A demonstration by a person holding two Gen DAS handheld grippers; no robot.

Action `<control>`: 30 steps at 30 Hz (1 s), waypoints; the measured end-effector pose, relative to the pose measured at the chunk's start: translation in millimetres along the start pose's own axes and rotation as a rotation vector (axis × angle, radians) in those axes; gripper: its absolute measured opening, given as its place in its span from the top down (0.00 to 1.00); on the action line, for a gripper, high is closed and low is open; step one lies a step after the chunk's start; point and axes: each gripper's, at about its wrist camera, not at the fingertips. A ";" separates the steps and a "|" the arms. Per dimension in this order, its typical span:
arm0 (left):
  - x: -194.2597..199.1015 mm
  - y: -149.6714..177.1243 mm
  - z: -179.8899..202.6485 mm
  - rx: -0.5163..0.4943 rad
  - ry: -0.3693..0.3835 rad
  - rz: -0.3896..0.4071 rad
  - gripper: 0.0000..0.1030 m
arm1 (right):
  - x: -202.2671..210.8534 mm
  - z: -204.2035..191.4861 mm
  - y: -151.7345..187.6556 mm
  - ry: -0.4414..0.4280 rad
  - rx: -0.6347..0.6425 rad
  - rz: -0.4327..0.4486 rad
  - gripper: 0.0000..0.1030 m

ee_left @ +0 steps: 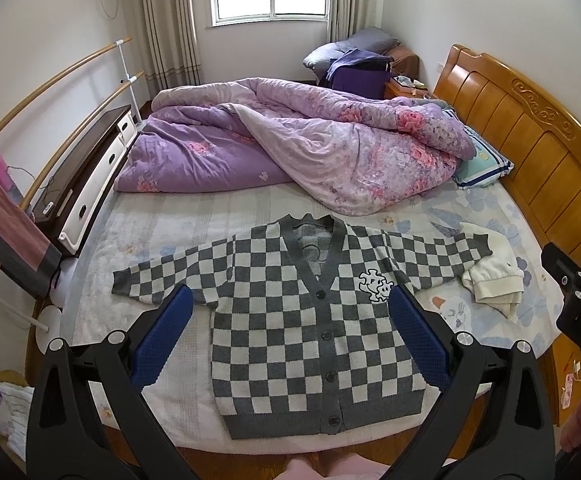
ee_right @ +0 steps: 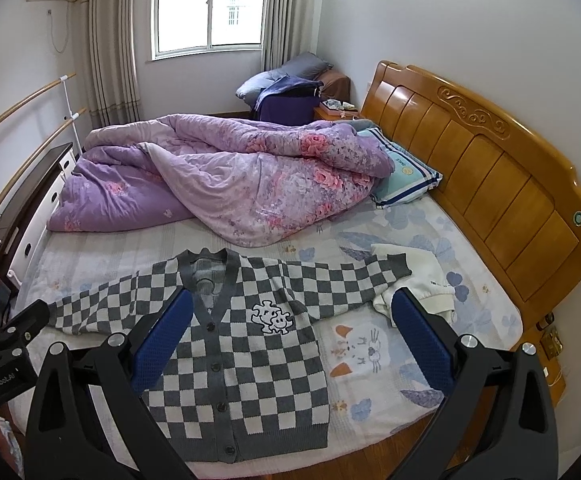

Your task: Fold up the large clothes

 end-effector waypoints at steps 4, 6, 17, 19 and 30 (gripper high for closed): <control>1.9 5.7 -6.5 -0.003 -0.008 -0.012 0.05 | 0.2 -0.7 1.2 0.003 0.011 -0.005 0.07; 4.0 6.4 -7.2 -0.001 -0.011 -0.016 0.05 | -0.2 -1.6 1.7 0.001 0.019 -0.007 0.07; -1.1 -7.0 15.1 -0.023 -0.047 -0.026 0.05 | -14.5 0.5 1.7 -0.015 0.048 -0.049 0.07; -4.8 -8.8 20.0 -0.023 -0.063 -0.035 0.05 | -21.0 0.3 -1.0 -0.025 0.055 -0.063 0.07; -38.1 -1.8 -3.3 0.080 -0.126 -0.110 0.05 | -71.0 -38.1 3.1 -0.147 0.175 -0.111 0.07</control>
Point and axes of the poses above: each gripper's, at about its wrist camera, not at the fingertips, and x roughly against the way its jaws point, z to its right, y to its underside, and after that the axes turned 3 degrees about -x, right-handed
